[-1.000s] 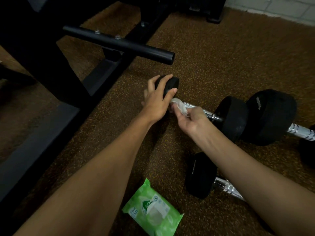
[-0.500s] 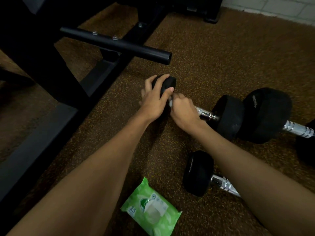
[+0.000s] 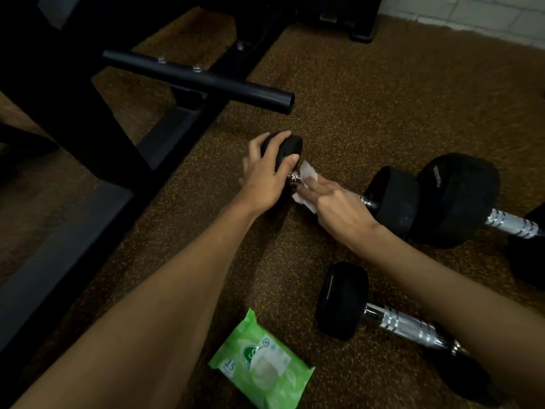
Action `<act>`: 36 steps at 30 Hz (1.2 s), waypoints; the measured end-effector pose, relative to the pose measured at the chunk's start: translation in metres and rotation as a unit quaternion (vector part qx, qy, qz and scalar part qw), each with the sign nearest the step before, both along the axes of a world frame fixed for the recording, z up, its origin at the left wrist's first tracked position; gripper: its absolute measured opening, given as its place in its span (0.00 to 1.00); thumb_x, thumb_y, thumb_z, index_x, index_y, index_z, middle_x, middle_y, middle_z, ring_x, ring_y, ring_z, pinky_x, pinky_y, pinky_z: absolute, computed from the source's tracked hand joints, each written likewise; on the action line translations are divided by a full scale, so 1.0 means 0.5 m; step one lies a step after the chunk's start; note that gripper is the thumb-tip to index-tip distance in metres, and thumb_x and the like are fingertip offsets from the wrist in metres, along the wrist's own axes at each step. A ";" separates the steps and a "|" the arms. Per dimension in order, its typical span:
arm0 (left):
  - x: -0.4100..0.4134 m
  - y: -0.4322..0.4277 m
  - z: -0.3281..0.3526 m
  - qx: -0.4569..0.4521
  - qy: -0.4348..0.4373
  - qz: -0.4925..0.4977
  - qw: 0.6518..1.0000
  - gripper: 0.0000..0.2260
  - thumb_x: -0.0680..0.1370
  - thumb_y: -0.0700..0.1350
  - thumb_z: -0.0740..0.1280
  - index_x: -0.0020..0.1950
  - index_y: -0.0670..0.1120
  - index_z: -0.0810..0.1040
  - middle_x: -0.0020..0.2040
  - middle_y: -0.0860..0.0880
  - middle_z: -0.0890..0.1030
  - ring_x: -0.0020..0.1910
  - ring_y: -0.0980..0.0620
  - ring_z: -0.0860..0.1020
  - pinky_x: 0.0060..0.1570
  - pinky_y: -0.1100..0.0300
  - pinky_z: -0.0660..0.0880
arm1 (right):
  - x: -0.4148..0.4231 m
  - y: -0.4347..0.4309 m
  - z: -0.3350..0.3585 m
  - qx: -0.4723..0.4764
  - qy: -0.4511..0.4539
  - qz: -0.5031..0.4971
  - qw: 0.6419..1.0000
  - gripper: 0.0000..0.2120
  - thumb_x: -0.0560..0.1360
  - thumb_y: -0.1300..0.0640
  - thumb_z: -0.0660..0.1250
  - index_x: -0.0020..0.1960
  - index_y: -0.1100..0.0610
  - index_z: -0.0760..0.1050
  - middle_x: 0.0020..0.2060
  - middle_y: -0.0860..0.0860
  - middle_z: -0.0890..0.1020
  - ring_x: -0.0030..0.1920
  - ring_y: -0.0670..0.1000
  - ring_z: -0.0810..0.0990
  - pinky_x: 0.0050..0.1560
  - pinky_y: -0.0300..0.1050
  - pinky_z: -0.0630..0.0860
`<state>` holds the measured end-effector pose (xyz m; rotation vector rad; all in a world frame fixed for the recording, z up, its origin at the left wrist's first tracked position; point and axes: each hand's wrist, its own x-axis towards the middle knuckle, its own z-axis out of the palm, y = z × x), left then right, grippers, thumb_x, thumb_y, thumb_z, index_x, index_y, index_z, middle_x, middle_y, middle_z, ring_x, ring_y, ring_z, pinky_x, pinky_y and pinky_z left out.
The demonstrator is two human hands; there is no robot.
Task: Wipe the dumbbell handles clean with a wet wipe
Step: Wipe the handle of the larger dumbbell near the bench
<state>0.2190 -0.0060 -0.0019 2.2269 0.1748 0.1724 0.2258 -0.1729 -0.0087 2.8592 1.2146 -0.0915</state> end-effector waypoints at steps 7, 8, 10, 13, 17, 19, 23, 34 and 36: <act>0.003 0.001 0.002 0.001 0.002 0.000 1.000 0.20 0.80 0.56 0.59 0.72 0.60 0.63 0.73 0.50 0.56 0.70 0.44 0.58 0.68 0.44 0.59 | 0.035 0.067 0.006 0.109 0.036 -0.100 0.988 0.20 0.77 0.66 0.58 0.68 0.61 0.67 0.61 0.58 0.74 0.58 0.60 0.76 0.52 0.51 0.73; 0.003 0.001 0.002 0.001 0.003 -0.001 1.000 0.20 0.80 0.56 0.59 0.72 0.60 0.63 0.73 0.50 0.56 0.70 0.44 0.58 0.68 0.44 0.60 | 0.034 0.067 0.004 0.110 0.033 -0.100 0.988 0.20 0.77 0.66 0.57 0.69 0.61 0.67 0.61 0.58 0.74 0.58 0.60 0.76 0.53 0.50 0.73; 0.002 0.001 0.003 0.003 0.002 -0.003 1.000 0.20 0.80 0.56 0.59 0.72 0.60 0.63 0.73 0.50 0.56 0.70 0.43 0.58 0.67 0.44 0.60 | 0.026 0.059 0.001 0.092 0.029 -0.075 0.993 0.22 0.79 0.64 0.56 0.72 0.61 0.63 0.65 0.58 0.71 0.62 0.60 0.73 0.58 0.52 0.74; 0.000 0.001 0.006 0.004 0.004 -0.001 1.000 0.20 0.80 0.55 0.59 0.72 0.60 0.62 0.73 0.50 0.56 0.70 0.43 0.58 0.66 0.45 0.60 | 0.000 0.033 0.018 0.010 0.002 -0.014 1.000 0.21 0.82 0.58 0.51 0.74 0.61 0.60 0.73 0.58 0.61 0.71 0.59 0.64 0.70 0.49 0.62; -0.003 -0.002 0.013 0.009 0.016 -0.008 1.000 0.20 0.80 0.56 0.58 0.72 0.60 0.62 0.74 0.50 0.55 0.70 0.42 0.57 0.66 0.45 0.60 | -0.028 0.004 0.043 -0.061 -0.026 0.008 0.998 0.20 0.81 0.63 0.50 0.72 0.62 0.63 0.76 0.58 0.53 0.75 0.58 0.56 0.73 0.47 0.55; -0.003 -0.001 0.017 0.009 0.028 -0.013 0.999 0.20 0.80 0.56 0.57 0.72 0.60 0.61 0.74 0.49 0.54 0.70 0.42 0.57 0.66 0.45 0.59 | -0.032 0.000 0.046 -0.062 -0.025 0.002 0.998 0.18 0.80 0.64 0.53 0.69 0.63 0.68 0.75 0.58 0.55 0.73 0.58 0.62 0.70 0.48 0.62; -0.002 -0.004 0.030 0.024 0.055 -0.021 0.998 0.21 0.80 0.56 0.57 0.73 0.59 0.60 0.74 0.49 0.53 0.71 0.40 0.56 0.66 0.45 0.58 | -0.038 -0.019 0.058 0.006 0.021 -0.048 0.999 0.12 0.77 0.64 0.59 0.58 0.60 0.76 0.60 0.58 0.75 0.59 0.57 0.77 0.56 0.50 0.76; 0.011 -0.091 0.126 0.127 0.050 0.005 0.991 0.21 0.79 0.48 0.62 0.71 0.51 0.63 0.73 0.46 0.54 0.71 0.42 0.55 0.67 0.39 0.54 | -0.033 -0.174 0.210 0.419 0.081 -0.259 0.867 0.03 0.77 0.56 0.65 0.50 0.54 0.74 0.43 0.45 0.81 0.39 0.39 0.77 0.35 0.27 0.70; 0.021 -0.138 0.157 0.106 -0.017 -0.008 0.994 0.18 0.79 0.47 0.62 0.69 0.51 0.66 0.71 0.47 0.58 0.70 0.45 0.58 0.67 0.43 0.56 | -0.024 -0.212 0.228 0.470 0.076 -0.291 0.830 0.03 0.76 0.52 0.65 0.49 0.50 0.76 0.43 0.44 0.82 0.42 0.40 0.79 0.40 0.29 0.74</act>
